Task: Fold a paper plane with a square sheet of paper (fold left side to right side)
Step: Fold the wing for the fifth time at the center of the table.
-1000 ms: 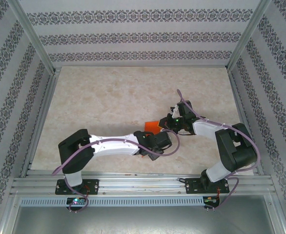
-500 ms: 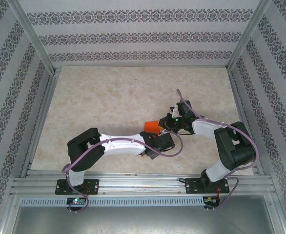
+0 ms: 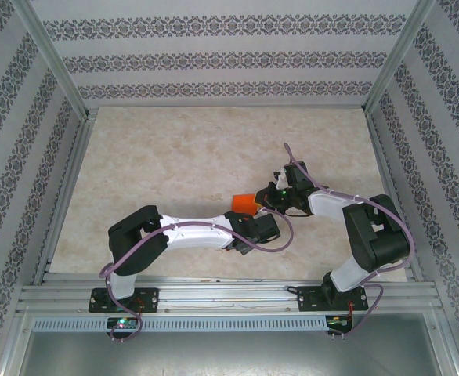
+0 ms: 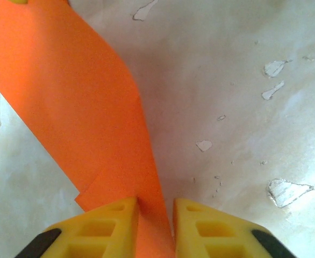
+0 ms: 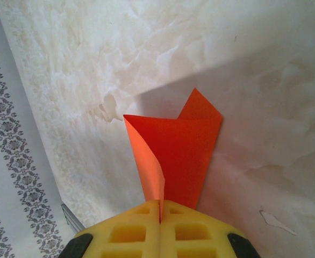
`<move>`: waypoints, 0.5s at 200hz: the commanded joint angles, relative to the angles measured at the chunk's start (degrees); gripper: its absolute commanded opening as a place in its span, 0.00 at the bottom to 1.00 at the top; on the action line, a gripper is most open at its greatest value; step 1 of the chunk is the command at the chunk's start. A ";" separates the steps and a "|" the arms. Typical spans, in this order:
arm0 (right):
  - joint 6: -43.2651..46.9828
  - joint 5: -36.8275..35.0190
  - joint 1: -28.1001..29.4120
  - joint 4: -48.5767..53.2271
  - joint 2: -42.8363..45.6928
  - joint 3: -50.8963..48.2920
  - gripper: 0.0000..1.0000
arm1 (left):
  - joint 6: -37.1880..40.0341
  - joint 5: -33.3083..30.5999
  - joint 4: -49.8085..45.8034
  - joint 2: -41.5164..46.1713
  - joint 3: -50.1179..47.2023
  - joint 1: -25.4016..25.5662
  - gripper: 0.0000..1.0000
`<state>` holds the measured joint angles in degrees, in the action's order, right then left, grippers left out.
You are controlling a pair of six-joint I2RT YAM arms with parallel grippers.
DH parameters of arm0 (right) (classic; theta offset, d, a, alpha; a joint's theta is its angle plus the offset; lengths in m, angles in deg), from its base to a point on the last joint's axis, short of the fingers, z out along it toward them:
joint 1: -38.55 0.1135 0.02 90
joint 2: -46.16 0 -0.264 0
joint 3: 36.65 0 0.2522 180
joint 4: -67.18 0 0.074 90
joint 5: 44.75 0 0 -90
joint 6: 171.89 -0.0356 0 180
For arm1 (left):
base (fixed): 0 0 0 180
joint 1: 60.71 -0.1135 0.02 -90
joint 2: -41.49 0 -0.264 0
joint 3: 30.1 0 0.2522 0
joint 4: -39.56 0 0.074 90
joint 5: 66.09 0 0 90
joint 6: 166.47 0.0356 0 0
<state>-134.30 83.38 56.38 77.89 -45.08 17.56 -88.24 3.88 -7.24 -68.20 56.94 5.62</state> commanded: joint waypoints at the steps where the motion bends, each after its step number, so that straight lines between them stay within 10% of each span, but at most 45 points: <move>1: -0.24 -0.80 -0.75 -0.38 -0.17 0.34 0.00 | -0.17 -1.95 -1.15 0.83 -0.89 0.56 0.18; 100: 5.08 -5.09 -7.46 3.29 11.51 -4.05 0.25 | -2.95 4.49 2.44 5.58 -3.55 -2.39 0.01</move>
<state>-132.53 81.29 51.79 78.57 -38.11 15.94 -89.58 5.08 -6.50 -65.22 54.29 4.76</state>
